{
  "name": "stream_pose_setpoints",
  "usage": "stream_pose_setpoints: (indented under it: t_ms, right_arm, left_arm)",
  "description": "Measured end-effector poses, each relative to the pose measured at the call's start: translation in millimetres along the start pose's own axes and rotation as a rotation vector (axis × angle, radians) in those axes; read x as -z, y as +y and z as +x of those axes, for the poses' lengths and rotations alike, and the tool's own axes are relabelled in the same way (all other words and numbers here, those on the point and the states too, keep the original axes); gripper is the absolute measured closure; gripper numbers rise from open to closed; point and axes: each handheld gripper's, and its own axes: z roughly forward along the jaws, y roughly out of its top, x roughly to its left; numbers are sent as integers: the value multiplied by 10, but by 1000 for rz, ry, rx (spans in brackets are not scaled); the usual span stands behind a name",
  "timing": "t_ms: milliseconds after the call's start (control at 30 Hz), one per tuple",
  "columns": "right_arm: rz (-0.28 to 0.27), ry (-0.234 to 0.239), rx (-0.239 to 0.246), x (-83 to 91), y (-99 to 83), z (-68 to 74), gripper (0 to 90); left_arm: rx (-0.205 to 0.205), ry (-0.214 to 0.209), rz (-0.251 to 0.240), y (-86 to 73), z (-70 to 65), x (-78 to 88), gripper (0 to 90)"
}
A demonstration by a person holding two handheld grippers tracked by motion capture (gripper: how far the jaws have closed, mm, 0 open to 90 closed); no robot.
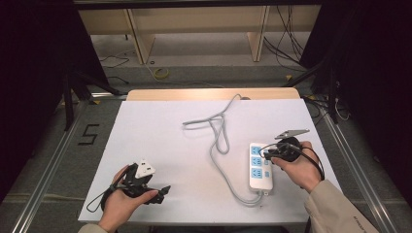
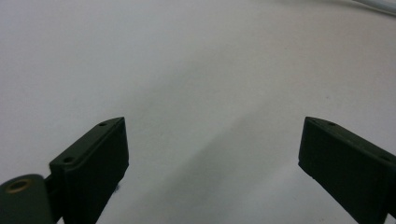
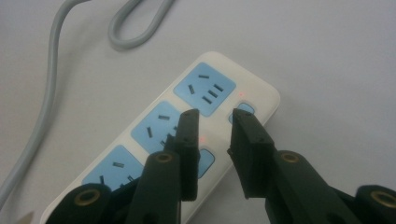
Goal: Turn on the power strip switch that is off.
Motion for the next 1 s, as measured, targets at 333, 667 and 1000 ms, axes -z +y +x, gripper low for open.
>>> stream_pose_setpoints:
  t_ms: [333,667,1000]
  right_arm:
    - [-40,-1,-15,57,-38,-38,674]
    - [-74,9,-12,110,-60,-32,625]
    - [-109,16,-8,189,-113,-60,577]
  left_arm:
    - [1,0,1,-1,3,-3,80]
    - [3,-1,0,-1,1,0,80]
    - [2,0,-1,0,-4,5,79]
